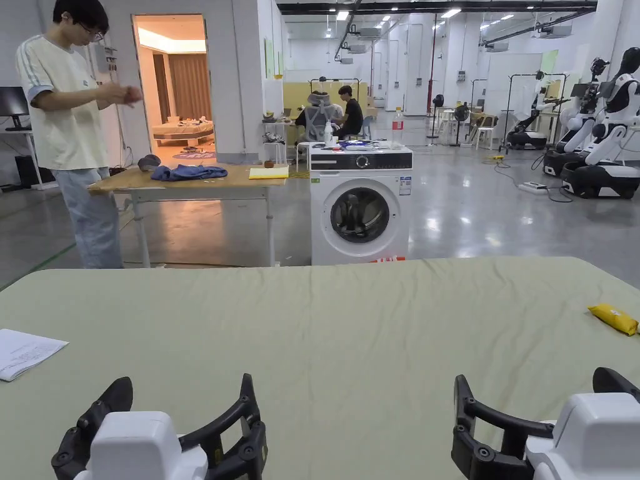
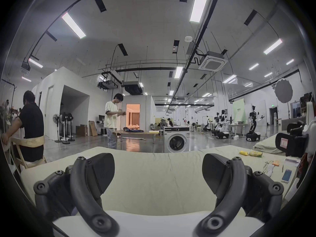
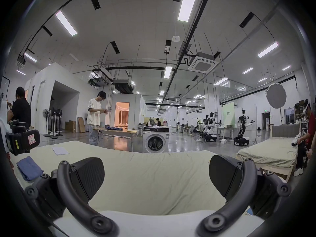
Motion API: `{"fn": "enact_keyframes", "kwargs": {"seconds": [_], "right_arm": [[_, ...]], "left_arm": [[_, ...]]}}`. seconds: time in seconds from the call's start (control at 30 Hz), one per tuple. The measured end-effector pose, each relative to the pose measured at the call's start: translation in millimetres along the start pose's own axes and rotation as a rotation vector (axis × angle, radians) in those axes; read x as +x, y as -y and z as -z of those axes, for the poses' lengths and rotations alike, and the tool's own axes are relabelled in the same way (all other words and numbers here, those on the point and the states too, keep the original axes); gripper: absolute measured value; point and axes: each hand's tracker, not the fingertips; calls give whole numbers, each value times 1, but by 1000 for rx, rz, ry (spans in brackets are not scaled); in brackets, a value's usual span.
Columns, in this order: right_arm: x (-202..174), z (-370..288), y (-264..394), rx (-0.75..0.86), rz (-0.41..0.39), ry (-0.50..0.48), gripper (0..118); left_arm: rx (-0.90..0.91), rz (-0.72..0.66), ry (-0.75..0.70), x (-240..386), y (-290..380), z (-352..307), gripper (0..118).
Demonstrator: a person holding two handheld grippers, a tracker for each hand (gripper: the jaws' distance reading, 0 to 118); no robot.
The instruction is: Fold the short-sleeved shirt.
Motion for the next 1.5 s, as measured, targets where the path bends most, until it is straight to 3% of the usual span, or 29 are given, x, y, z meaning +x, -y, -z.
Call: {"fn": "enact_keyframes", "kwargs": {"seconds": [0.37,0.93,1.5], "right_arm": [[-1,2,3,-24,0,8,118],[-5,6,13,-60,18,16,118],[-11,10,17,-80,0,11,118]], "left_arm": [[36,52,-48,1,-3,2,93],[-16,10,-65,-10,2,9,93],[-39,26,-16,-18,0,10,93]]}}
